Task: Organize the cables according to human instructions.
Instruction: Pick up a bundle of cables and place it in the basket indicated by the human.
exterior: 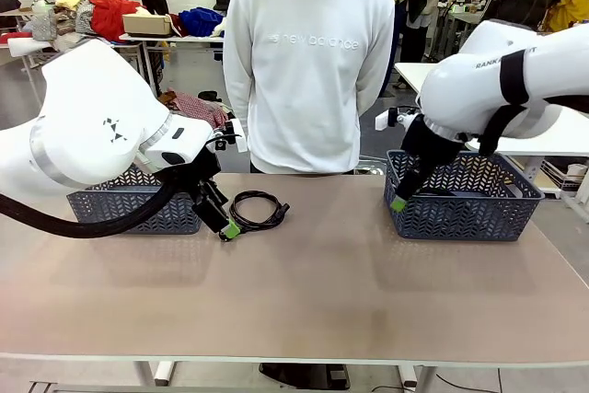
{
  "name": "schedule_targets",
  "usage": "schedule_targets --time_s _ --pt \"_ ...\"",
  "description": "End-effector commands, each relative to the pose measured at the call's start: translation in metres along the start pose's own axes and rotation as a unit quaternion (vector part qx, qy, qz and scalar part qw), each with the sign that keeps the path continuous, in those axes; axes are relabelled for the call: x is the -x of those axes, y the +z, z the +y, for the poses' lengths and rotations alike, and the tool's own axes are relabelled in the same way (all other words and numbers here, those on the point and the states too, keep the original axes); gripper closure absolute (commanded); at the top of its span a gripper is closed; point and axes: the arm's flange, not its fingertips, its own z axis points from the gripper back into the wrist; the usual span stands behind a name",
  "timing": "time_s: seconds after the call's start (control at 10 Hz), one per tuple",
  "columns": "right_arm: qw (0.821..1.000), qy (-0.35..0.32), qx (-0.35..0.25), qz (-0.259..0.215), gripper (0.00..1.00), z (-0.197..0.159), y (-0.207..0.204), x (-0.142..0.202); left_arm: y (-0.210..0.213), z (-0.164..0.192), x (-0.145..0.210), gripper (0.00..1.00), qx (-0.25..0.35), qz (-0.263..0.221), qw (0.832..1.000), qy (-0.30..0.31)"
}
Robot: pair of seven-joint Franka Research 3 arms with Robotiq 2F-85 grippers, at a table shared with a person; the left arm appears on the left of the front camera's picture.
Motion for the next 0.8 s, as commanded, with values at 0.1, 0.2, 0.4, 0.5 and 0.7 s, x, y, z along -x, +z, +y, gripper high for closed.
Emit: schedule_targets --time_s 0.1,0.2,0.4,0.5,0.7 --pt "0.999 0.013 -0.006 -0.044 0.0 0.031 -0.008 0.014 -0.001 -0.001 0.002 0.0 -0.002 0.0 1.0 0.002" --pt "0.999 0.015 -0.01 -0.048 0.0 0.037 -0.01 0.016 -0.001 -0.001 0.002 0.0 -0.002 0.0 1.0 0.002" --pt "0.998 0.02 -0.018 -0.053 0.0 0.049 -0.015 0.02 -0.001 -0.001 0.002 0.0 -0.002 0.0 1.0 0.002" --pt "0.998 0.023 -0.018 -0.053 0.0 0.053 -0.017 0.02 -0.001 -0.001 0.002 0.0 -0.002 0.0 1.0 0.002" --pt "0.998 0.027 -0.022 -0.054 0.0 0.057 -0.018 0.018 -0.001 -0.001 0.002 0.0 -0.002 0.0 1.0 0.002"
